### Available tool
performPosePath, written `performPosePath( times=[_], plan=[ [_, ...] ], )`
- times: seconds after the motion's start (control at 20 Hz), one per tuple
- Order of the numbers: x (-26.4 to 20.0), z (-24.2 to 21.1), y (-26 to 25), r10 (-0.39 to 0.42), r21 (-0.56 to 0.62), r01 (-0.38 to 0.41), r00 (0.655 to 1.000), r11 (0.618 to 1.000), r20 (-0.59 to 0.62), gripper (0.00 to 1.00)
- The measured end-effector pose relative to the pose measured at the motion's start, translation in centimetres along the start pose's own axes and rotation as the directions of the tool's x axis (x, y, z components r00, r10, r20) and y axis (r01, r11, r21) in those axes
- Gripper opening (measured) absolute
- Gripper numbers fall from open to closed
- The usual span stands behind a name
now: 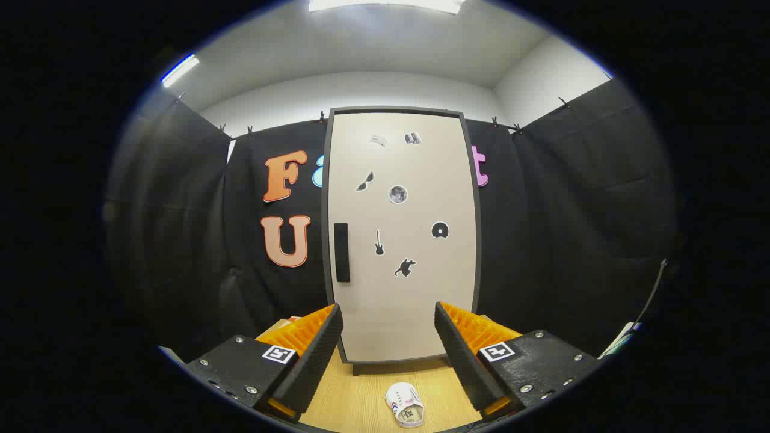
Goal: Open the shoe cabinet door, grab the shoes and put them into the shoe cabinet, then close the shoe cabinet door.
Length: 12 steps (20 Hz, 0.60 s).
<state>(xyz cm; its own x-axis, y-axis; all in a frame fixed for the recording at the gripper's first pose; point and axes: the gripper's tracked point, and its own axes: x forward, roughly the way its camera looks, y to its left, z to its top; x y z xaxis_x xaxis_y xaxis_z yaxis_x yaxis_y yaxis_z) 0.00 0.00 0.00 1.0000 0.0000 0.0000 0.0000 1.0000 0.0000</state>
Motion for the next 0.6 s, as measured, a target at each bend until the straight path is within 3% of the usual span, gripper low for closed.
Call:
performPosePath(
  times=[0.6],
  plan=[
    [0.39, -0.54, -0.17, -0.014, 0.006, 0.014, 1.000, 1.000, -0.024, 0.96]
  ],
)
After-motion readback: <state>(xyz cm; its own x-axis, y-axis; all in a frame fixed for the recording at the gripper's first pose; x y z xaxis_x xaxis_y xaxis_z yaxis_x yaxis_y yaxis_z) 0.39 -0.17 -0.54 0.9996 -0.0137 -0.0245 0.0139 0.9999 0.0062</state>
